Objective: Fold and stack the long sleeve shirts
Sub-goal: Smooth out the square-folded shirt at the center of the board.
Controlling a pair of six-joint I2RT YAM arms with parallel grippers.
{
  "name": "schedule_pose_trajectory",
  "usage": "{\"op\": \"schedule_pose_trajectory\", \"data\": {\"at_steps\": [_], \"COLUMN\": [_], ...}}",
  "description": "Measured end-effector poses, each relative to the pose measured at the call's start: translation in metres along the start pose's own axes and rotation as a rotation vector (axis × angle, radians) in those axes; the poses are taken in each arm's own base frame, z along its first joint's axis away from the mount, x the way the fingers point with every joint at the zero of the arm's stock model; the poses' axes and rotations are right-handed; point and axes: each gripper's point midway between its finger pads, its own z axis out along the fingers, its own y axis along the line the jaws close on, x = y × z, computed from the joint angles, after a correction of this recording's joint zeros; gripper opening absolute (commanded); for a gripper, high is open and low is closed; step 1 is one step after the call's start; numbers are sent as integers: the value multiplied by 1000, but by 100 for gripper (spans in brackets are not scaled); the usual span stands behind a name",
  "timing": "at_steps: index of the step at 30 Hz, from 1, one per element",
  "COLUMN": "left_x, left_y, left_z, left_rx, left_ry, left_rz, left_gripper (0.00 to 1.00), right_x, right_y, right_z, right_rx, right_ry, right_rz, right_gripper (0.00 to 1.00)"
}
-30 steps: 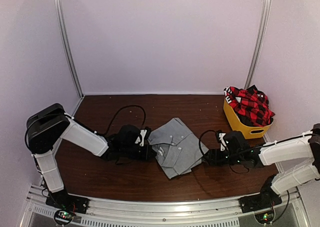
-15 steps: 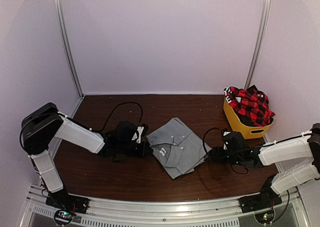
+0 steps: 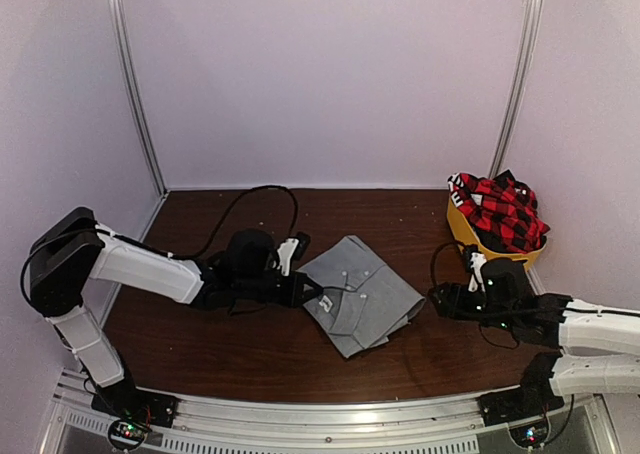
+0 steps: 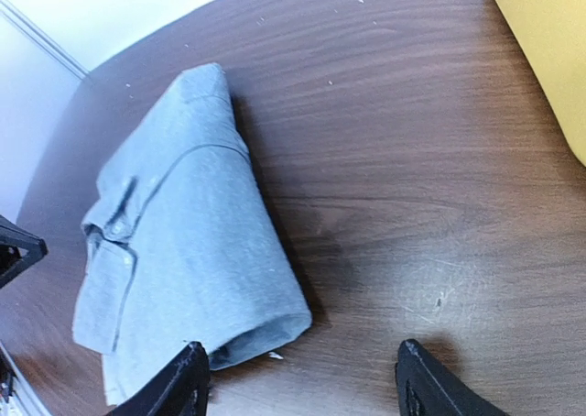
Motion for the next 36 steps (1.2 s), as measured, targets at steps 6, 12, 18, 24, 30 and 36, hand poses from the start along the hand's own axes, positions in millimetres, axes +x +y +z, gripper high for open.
{"op": "schedule_pose_trajectory", "data": {"at_steps": [6, 12, 18, 24, 30, 36], "left_x": [-16, -2, 36, 57, 74, 77], "left_y": [-62, -89, -73, -49, -30, -22], "left_z": [12, 41, 67, 69, 63, 50], "left_rx": [115, 150, 97, 31, -12, -45], "left_ry": [-28, 9, 102, 142, 161, 155], "left_rz": [116, 185, 200, 201, 208, 231], "left_gripper": [1, 0, 0, 0, 0, 0], "right_x": [-25, -32, 1, 42, 65, 79], "right_y": [28, 51, 54, 42, 34, 46], "right_z": [-11, 13, 45, 60, 58, 48], "right_rx": [-68, -77, -99, -108, -99, -113], "right_ry": [-8, 61, 190, 282, 298, 297], "right_rz": [-20, -70, -97, -95, -100, -132], "right_gripper": [66, 58, 51, 46, 47, 51]}}
